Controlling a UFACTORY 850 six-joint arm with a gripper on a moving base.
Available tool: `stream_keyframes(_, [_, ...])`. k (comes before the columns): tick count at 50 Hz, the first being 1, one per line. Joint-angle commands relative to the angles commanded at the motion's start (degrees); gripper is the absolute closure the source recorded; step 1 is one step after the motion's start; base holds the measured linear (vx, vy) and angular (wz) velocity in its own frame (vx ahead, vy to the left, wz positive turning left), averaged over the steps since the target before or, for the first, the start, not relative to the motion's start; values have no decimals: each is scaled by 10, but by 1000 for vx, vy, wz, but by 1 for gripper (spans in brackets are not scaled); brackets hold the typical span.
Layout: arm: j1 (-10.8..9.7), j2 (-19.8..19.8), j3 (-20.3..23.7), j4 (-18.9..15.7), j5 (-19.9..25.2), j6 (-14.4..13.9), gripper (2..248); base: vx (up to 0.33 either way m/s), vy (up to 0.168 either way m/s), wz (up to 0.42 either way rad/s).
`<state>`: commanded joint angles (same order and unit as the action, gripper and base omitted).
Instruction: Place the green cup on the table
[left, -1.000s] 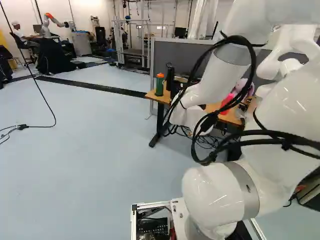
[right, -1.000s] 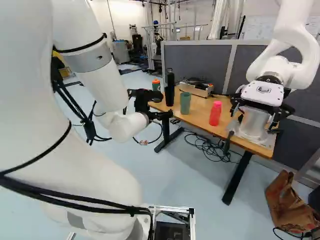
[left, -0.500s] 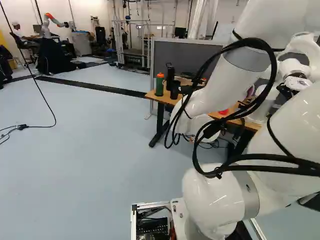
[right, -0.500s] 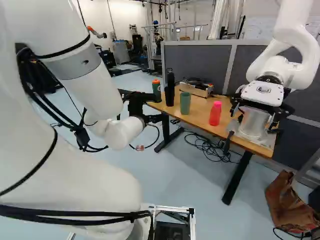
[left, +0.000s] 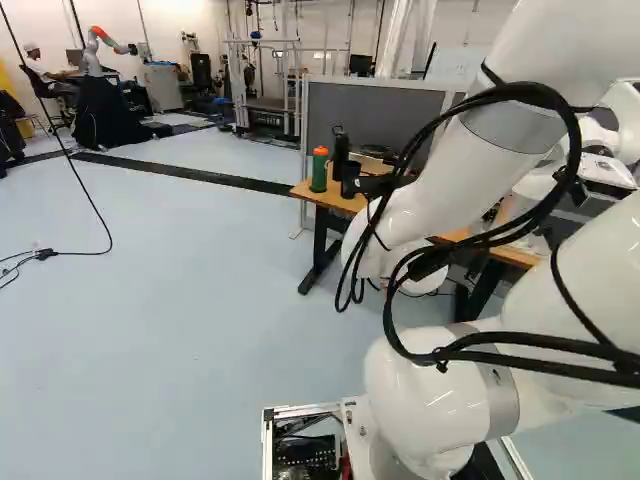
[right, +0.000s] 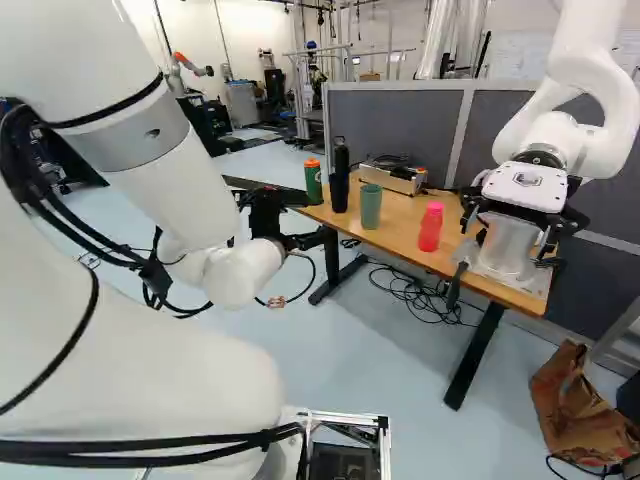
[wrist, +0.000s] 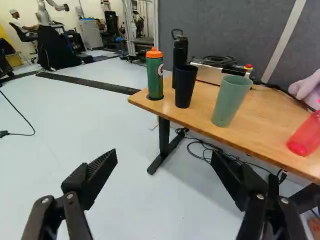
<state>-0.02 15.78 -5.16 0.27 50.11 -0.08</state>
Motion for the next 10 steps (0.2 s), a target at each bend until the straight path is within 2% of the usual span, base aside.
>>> stream_keyframes(10, [0,2,2,-3,-1,1,3,0,0,0])
